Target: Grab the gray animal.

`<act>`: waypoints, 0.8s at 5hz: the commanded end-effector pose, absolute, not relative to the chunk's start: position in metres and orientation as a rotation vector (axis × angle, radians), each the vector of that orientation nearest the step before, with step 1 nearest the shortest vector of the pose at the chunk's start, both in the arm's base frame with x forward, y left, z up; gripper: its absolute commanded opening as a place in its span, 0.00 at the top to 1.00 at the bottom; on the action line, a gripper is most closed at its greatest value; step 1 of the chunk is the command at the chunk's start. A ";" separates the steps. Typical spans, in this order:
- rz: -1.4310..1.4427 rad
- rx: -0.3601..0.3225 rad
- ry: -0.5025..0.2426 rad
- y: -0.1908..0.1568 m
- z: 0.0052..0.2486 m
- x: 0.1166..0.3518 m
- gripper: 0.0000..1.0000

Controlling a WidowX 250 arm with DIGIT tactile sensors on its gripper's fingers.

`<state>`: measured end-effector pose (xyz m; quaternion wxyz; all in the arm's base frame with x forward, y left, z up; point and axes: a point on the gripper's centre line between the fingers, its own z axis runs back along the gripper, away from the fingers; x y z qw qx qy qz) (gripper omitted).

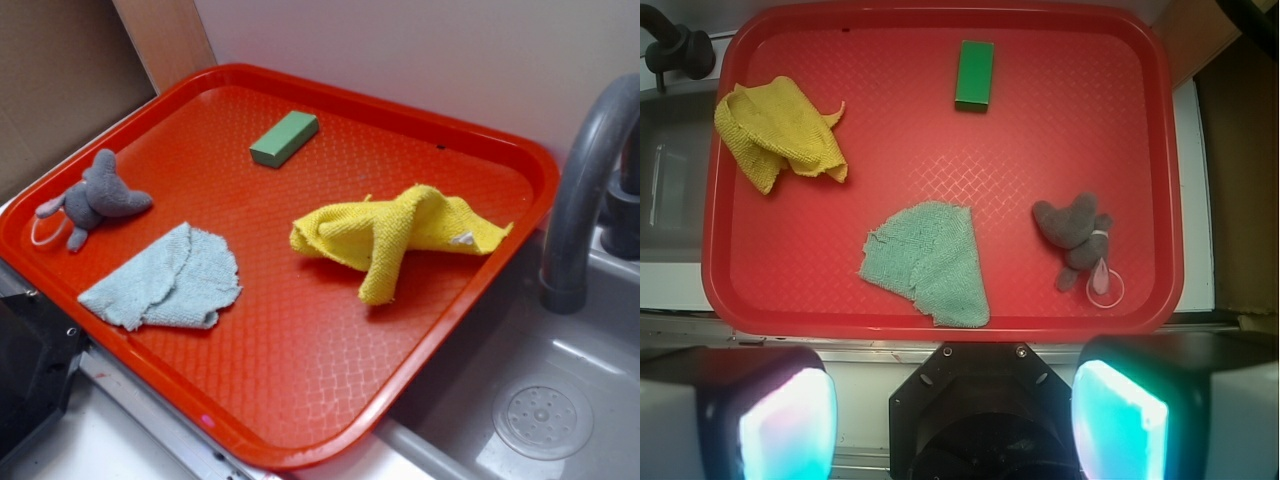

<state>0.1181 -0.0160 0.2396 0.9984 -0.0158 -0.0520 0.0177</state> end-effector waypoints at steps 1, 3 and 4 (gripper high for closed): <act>0.036 -0.032 -0.104 -0.016 0.240 0.118 0.00; -0.466 -0.026 -0.124 0.034 0.186 0.142 0.00; -0.700 0.005 -0.113 0.056 0.161 0.157 0.00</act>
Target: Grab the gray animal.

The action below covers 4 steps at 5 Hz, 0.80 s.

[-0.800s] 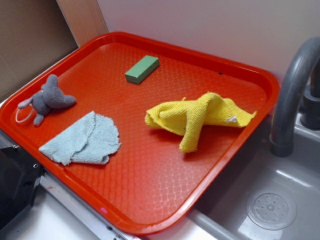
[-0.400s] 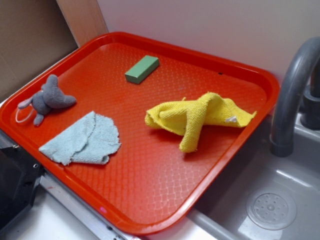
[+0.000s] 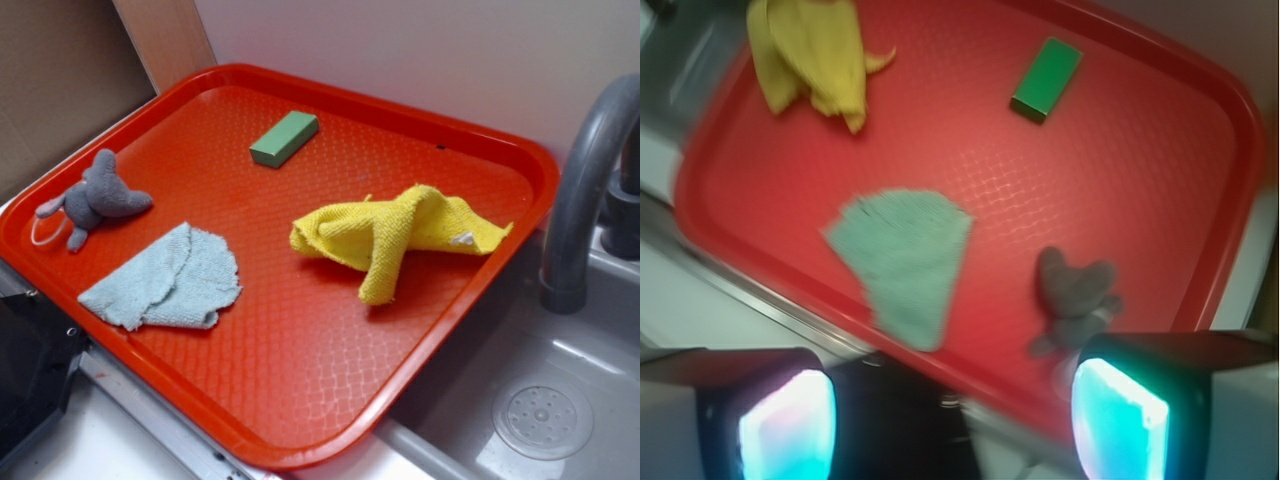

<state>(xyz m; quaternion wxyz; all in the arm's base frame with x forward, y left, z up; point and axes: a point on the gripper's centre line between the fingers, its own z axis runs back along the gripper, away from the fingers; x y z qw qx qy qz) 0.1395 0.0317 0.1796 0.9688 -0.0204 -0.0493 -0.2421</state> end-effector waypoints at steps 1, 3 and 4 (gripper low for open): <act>-0.718 0.036 -0.062 0.073 0.138 0.165 0.00; -0.714 0.084 0.061 0.072 0.090 0.174 0.00; -0.713 0.129 0.136 0.072 0.061 0.175 0.00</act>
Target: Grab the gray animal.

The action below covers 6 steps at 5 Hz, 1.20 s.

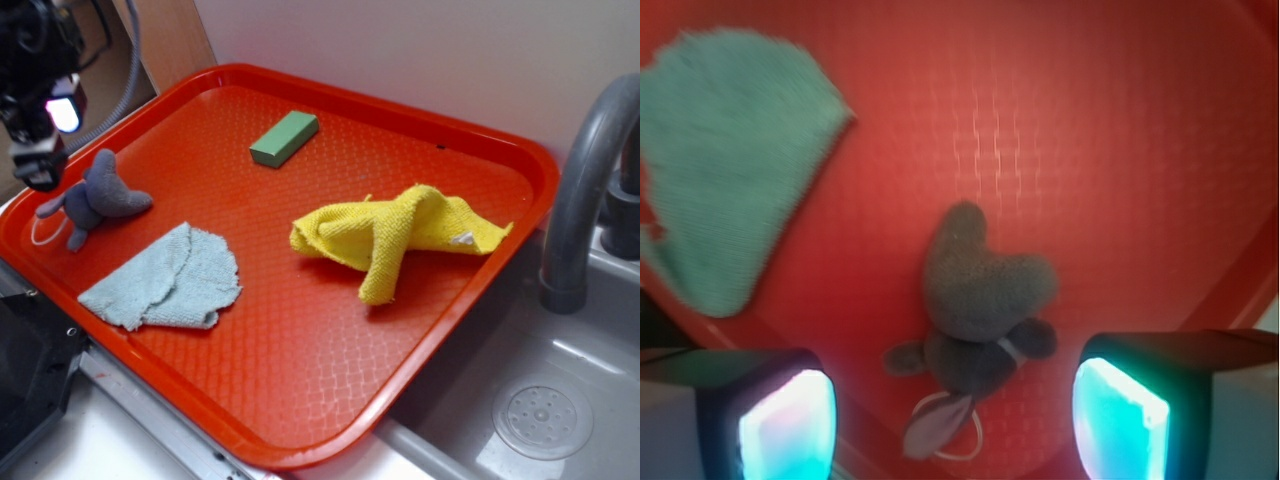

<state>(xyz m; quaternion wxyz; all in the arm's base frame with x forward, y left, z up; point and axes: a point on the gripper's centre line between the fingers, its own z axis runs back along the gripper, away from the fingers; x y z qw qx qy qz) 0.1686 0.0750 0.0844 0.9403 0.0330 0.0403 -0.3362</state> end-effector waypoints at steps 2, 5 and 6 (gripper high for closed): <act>-0.708 0.168 0.255 0.078 0.022 0.170 0.00; -0.665 0.165 0.195 0.077 0.030 0.168 1.00; -0.479 0.197 0.163 0.069 0.064 0.177 1.00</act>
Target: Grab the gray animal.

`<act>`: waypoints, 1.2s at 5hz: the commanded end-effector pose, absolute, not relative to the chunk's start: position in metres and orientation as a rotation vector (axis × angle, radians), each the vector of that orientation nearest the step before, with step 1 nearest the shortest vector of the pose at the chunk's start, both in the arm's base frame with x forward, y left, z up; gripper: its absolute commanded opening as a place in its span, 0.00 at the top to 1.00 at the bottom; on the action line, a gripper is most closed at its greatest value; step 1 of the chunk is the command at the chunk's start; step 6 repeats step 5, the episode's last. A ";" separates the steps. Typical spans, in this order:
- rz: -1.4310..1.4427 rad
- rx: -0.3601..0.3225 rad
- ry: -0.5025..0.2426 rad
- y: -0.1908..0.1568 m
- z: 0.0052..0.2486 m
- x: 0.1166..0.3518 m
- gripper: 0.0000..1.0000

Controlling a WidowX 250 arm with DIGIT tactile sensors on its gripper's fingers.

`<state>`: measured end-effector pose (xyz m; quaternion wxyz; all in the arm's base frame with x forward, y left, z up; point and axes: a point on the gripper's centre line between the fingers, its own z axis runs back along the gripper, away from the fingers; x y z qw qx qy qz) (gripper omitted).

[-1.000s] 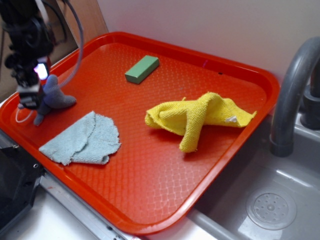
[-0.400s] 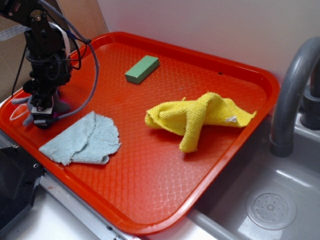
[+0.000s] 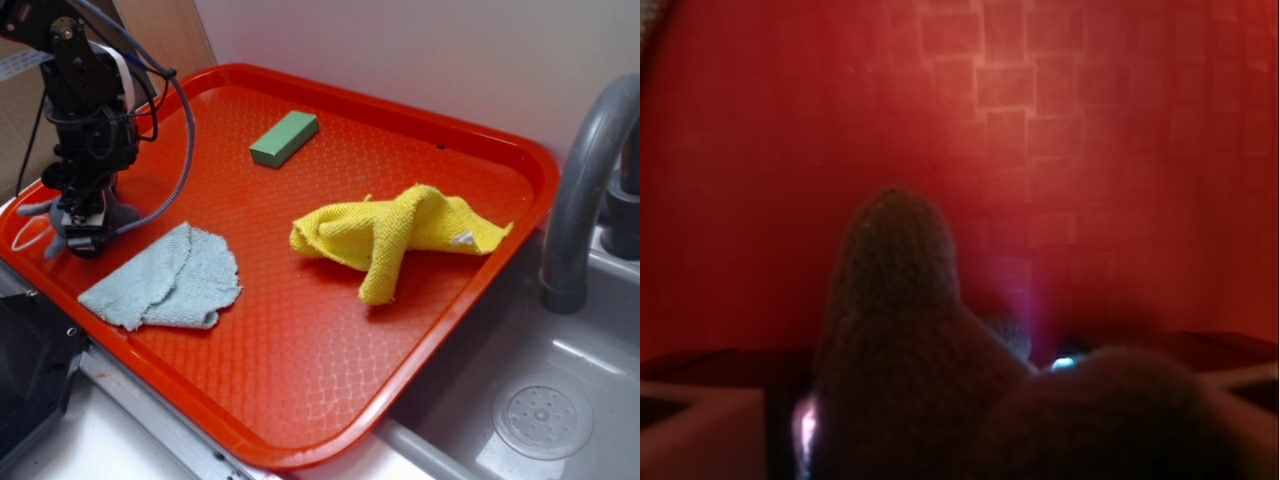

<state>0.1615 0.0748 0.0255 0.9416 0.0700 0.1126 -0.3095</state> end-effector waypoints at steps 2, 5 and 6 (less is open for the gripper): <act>-0.070 0.096 -0.019 0.018 0.153 0.191 1.00; 0.067 -0.101 -0.172 -0.010 0.229 0.190 1.00; 0.067 -0.101 -0.172 -0.010 0.229 0.190 1.00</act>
